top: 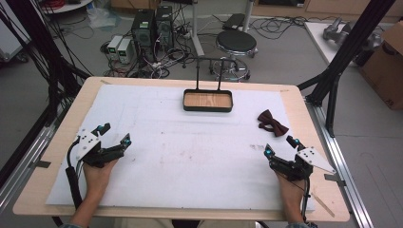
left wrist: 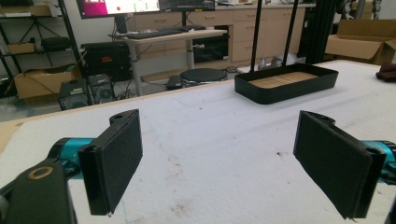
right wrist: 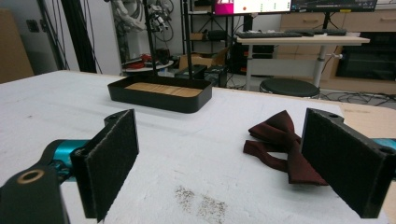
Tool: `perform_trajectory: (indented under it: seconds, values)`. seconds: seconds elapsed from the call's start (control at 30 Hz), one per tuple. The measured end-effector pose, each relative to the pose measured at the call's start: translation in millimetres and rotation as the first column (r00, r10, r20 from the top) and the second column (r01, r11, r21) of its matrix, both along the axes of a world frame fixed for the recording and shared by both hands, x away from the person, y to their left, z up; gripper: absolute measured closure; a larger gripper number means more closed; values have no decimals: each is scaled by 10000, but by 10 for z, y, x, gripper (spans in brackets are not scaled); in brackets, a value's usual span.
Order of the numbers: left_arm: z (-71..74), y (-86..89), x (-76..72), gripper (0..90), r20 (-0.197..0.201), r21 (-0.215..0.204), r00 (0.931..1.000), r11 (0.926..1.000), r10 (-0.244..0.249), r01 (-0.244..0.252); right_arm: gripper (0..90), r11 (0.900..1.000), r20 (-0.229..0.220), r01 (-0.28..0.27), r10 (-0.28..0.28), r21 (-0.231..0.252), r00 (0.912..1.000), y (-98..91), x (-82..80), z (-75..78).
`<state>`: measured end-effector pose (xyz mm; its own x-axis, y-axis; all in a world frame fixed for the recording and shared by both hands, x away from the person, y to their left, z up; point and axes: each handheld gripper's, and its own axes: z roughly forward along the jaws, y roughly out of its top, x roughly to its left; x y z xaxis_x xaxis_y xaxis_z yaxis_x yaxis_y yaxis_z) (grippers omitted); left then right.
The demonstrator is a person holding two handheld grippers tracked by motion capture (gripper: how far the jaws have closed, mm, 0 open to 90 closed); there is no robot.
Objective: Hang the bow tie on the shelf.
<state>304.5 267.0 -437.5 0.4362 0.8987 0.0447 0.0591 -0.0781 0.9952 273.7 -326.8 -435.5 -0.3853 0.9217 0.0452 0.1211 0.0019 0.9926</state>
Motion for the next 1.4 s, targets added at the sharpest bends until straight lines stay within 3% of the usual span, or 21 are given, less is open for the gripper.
perform_trajectory:
  seconds: [0.3, 0.4, 0.47, 0.63, 0.73, 0.83, 0.9, 0.93, 0.97, 1.0, 1.17, 1.27, 1.4]
  values:
    - [-2, -4, 0, 160, -30, -52, 10000, 10000, -53, 53, 109, 9998, -61, 210, -210, 51, 9998, -21, 13, -5]
    - [-1, -9, -5, 160, -25, 20, 10000, 10000, -42, 42, 109, 9984, -213, 487, -481, 270, 9986, -51, 27, -8]
    - [-1, -9, -5, 160, -22, 15, 10000, 10000, -48, 48, 109, 9952, -333, 637, -614, 741, 9976, -107, 60, -9]
    - [-3, -11, -6, 161, -18, -109, 10000, 9999, -59, 59, 109, 9930, -615, 928, -884, 731, 9942, -145, 141, 66]
    - [-2, -12, -6, 161, -13, -39, 10000, 10000, -88, 88, 110, 9933, -626, 1050, -1018, 491, 9928, -216, 312, 218]
    - [-2, -13, -7, 161, -12, -80, 10000, 9999, -91, 91, 127, 9938, -733, 997, -961, 483, 9927, -252, 412, 276]
    - [-2, -12, -7, 162, -15, -91, 10000, 9999, -93, 93, 185, 9943, -602, 920, -888, 538, 9942, -288, 507, 316]
    - [-2, -11, -6, 161, -10, -96, 9999, 9999, -103, 103, 190, 9954, -772, 860, -826, 413, 9936, -313, 626, 349]
    - [-3, -12, -5, 161, -3, -123, 10000, 9999, -92, 92, 190, 9954, -772, 860, -826, 413, 9936, -313, 626, 349]
    - [-3, -12, -3, 161, 18, -132, 9999, 9999, -101, 102, 231, 9959, -966, 871, -845, 233, 9917, -329, 745, 353]
    - [-5, -10, 0, 162, 8, -158, 10000, 9999, -67, 67, 260, 9961, -1302, 885, -885, -59, 9875, -313, 967, 314]
    - [-5, -11, 0, 163, 7, -159, 10000, 9998, -97, 97, 270, 9952, -1702, 891, -948, -406, 9808, -269, 1146, 280]
    - [-4, -9, -1, 164, -7, -147, 10000, 9998, -99, 98, 301, 9938, -1865, 945, -1038, -580, 9770, -243, 1246, 243]
